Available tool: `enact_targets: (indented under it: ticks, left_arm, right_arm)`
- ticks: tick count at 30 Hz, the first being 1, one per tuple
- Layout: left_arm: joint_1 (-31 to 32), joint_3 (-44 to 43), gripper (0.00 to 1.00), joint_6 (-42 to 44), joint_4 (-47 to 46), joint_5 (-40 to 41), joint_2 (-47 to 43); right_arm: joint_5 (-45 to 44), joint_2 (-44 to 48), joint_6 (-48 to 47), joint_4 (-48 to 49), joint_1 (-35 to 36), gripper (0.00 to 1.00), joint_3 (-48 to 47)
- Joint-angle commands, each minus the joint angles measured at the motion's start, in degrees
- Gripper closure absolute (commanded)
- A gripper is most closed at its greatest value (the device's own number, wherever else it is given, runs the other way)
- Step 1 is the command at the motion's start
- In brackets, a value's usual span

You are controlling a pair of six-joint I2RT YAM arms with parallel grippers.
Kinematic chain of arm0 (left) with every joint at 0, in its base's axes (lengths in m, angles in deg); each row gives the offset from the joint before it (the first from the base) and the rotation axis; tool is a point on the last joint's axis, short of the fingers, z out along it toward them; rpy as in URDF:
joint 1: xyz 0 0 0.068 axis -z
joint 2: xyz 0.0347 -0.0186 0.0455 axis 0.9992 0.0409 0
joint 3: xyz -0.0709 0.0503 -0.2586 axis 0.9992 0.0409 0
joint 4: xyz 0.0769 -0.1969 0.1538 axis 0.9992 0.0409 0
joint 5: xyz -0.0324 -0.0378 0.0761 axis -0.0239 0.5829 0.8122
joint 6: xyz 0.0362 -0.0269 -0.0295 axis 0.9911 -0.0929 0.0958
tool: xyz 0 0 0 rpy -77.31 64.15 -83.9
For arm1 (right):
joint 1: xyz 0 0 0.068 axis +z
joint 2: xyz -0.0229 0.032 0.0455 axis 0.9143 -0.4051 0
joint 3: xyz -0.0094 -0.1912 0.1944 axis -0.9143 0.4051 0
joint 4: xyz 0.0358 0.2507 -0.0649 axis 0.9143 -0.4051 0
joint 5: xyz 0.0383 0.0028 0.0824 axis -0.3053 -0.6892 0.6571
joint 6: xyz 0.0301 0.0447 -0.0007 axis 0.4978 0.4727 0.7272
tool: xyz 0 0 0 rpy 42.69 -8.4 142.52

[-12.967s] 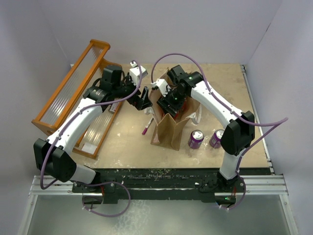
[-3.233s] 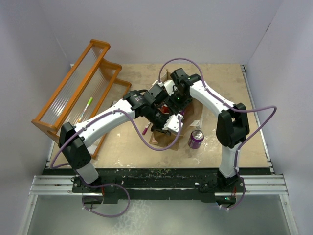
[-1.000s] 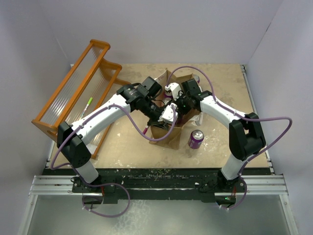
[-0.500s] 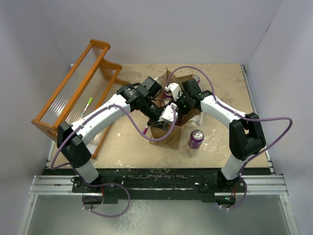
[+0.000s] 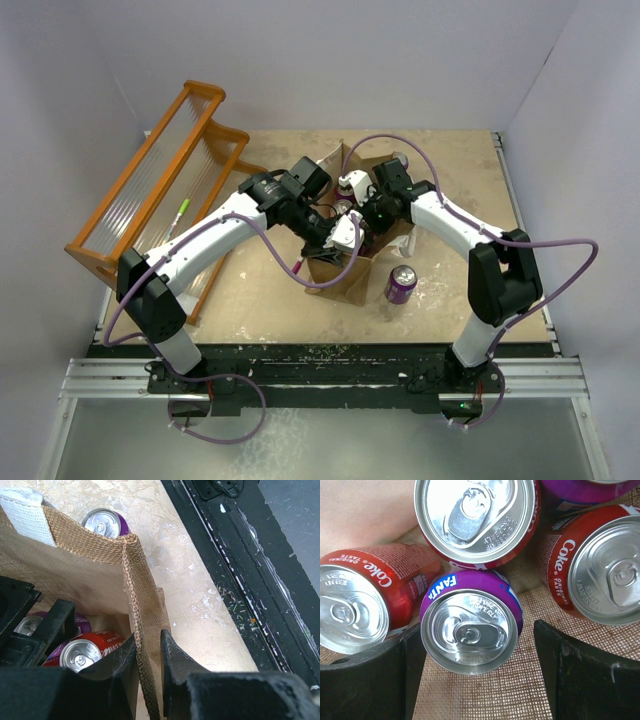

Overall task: Place the beverage into the canvas bag
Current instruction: Place the drink in the canvas bag.

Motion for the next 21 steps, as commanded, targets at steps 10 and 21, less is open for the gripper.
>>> enact_targets:
  ticks: [10,21]
  left_arm:
    - [-0.3,-0.2,0.76,0.6,-0.2,0.7,-2.1]
    - [-0.3,-0.8,0.73,-1.8,-2.4,0.7,-2.8]
  right_arm:
    - [4.1,2.3,-0.5,-9.1,-1.1,0.12,-15.5]
    - [6.4,14.4,1.1,-18.1,-4.4,0.14,-25.0]
